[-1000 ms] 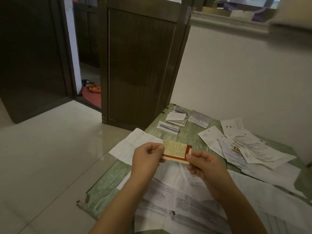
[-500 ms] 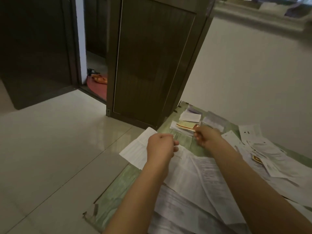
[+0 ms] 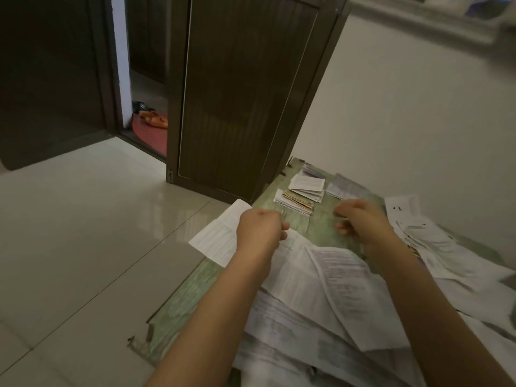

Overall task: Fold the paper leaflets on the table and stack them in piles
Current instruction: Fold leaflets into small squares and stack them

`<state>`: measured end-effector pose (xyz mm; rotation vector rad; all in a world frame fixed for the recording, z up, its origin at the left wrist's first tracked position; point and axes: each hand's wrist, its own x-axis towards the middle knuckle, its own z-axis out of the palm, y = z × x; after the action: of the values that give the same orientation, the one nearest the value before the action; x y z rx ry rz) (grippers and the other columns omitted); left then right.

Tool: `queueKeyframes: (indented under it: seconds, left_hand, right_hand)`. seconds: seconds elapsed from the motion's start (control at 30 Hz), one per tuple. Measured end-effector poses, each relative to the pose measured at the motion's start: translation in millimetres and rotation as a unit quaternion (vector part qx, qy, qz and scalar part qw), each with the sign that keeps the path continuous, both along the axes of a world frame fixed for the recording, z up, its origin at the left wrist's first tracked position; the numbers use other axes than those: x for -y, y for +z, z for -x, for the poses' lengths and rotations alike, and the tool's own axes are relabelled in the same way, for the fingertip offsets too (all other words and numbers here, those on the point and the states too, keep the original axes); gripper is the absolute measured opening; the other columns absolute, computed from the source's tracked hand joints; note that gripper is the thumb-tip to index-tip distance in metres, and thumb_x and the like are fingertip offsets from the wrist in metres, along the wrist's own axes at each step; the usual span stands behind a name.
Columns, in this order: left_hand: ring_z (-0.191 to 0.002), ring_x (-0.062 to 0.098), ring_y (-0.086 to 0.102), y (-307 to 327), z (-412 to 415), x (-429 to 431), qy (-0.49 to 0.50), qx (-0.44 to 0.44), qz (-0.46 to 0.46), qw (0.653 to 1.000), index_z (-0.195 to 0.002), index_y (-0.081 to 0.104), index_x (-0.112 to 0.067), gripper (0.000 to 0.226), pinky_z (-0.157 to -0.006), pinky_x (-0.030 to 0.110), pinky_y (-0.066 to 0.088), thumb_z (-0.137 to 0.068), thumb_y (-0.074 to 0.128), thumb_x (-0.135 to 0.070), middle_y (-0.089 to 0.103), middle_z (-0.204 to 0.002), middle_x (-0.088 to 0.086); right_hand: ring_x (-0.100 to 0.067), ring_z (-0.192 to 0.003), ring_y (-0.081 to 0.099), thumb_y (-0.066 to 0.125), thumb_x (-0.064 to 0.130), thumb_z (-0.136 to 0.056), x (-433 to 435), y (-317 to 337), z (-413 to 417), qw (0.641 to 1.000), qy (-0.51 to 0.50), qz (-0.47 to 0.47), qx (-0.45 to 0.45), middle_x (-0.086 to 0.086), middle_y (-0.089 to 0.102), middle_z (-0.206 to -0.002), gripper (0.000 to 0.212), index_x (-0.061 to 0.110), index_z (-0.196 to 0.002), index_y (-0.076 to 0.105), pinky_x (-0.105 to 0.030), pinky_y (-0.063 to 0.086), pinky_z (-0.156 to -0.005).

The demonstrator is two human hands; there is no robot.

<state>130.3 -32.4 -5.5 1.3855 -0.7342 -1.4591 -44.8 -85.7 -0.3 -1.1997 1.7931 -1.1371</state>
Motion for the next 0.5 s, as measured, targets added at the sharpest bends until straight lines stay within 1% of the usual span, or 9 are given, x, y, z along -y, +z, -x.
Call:
queueKeyframes:
  seconds: [0.03, 0.1, 0.17, 0.2, 0.23, 0.3, 0.37, 0.43, 0.5]
  left_hand:
    - [-0.072, 0.014, 0.059, -2, 2, -2, -0.003, 0.014, -0.003, 1.0, -0.078, 0.056, -0.013, 0.019, -0.073, 0.029, 0.05, -0.095, 0.046, -0.011, 0.065, -0.085, 0.005]
    - [-0.074, 0.017, 0.06, -5, 7, -8, -0.021, 0.053, -0.005, 0.998, -0.074, 0.056, -0.012, 0.024, -0.075, 0.031, 0.05, -0.095, 0.046, -0.012, 0.065, -0.083, 0.007]
    - [-0.077, 0.022, 0.059, -9, 15, -18, -0.065, 0.097, 0.005, 0.993, -0.075, 0.054, -0.01, 0.022, -0.073, 0.033, 0.049, -0.095, 0.044, -0.011, 0.062, -0.085, 0.009]
    - [-0.079, 0.023, 0.056, -11, 20, -24, -0.094, 0.115, 0.009, 0.989, -0.08, 0.053, -0.011, 0.018, -0.073, 0.035, 0.05, -0.094, 0.042, -0.01, 0.059, -0.087, 0.011]
    - [-0.081, 0.023, 0.055, -12, 25, -29, -0.118, 0.128, 0.01, 0.985, -0.084, 0.052, -0.011, 0.014, -0.077, 0.037, 0.051, -0.094, 0.042, -0.011, 0.057, -0.088, 0.011]
    - [-0.082, 0.022, 0.053, -14, 35, -41, -0.151, 0.139, 0.008, 0.979, -0.086, 0.051, -0.012, 0.008, -0.085, 0.04, 0.051, -0.091, 0.045, -0.011, 0.054, -0.088, 0.008]
    - [-0.083, 0.021, 0.052, -12, 41, -48, -0.168, 0.131, 0.006, 0.977, -0.09, 0.051, -0.013, 0.003, -0.084, 0.037, 0.051, -0.09, 0.048, -0.013, 0.053, -0.09, 0.006]
    - [-0.083, 0.021, 0.054, -9, 41, -53, -0.187, 0.111, -0.009, 0.976, -0.09, 0.049, -0.014, 0.003, -0.081, 0.033, 0.049, -0.092, 0.05, -0.015, 0.054, -0.092, 0.008]
    - [-0.079, 0.019, 0.054, -7, 42, -55, -0.191, 0.095, -0.018, 0.977, -0.093, 0.05, -0.013, 0.005, -0.081, 0.032, 0.05, -0.092, 0.053, -0.016, 0.055, -0.094, 0.009]
  right_hand:
    - [-0.015, -0.054, 0.049, 0.058, 0.004, -0.087, -16, 5, 4, 0.999, 0.03, -0.005, -0.036, -0.009, 0.056, -0.069, 0.01, 0.01, -0.079, 0.06, -0.019, 0.042, -0.041]
    - [-0.019, -0.065, 0.053, 0.062, 0.015, -0.086, -43, 5, 17, 0.983, 0.064, -0.05, -0.167, -0.009, 0.058, -0.08, 0.004, 0.012, -0.088, 0.059, -0.027, 0.043, -0.055]
    - [-0.022, -0.085, 0.056, 0.066, 0.026, -0.085, -65, -5, 30, 0.934, 0.033, -0.103, -0.341, -0.008, 0.059, -0.099, 0.028, 0.016, -0.106, 0.052, -0.03, 0.041, -0.069]
    - [-0.023, -0.093, 0.055, 0.068, 0.03, -0.084, -76, -9, 34, 0.919, 0.016, -0.114, -0.378, -0.009, 0.057, -0.107, 0.039, 0.015, -0.115, 0.048, -0.029, 0.041, -0.073]
    - [-0.024, -0.098, 0.055, 0.069, 0.033, -0.082, -84, -14, 37, 0.918, 0.011, -0.123, -0.376, -0.01, 0.055, -0.113, 0.05, 0.013, -0.121, 0.045, -0.03, 0.042, -0.075]
    - [-0.026, -0.105, 0.054, 0.072, 0.037, -0.079, -96, -20, 40, 0.936, 0.022, -0.149, -0.319, -0.011, 0.053, -0.121, 0.064, 0.01, -0.127, 0.039, -0.031, 0.043, -0.078]
    - [-0.026, -0.108, 0.054, 0.076, 0.035, -0.075, -103, -23, 42, 0.947, 0.039, -0.156, -0.279, -0.012, 0.052, -0.125, 0.072, 0.009, -0.13, 0.037, -0.032, 0.044, -0.08]
    - [-0.027, -0.11, 0.055, 0.078, 0.029, -0.074, -105, -27, 42, 0.956, 0.034, -0.147, -0.25, -0.013, 0.052, -0.127, 0.076, 0.01, -0.134, 0.035, -0.033, 0.045, -0.083]
    - [-0.023, -0.101, 0.056, 0.075, 0.021, -0.077, -108, -28, 40, 0.969, 0.024, -0.115, -0.217, -0.011, 0.055, -0.123, 0.07, 0.01, -0.135, 0.038, -0.03, 0.043, -0.08]
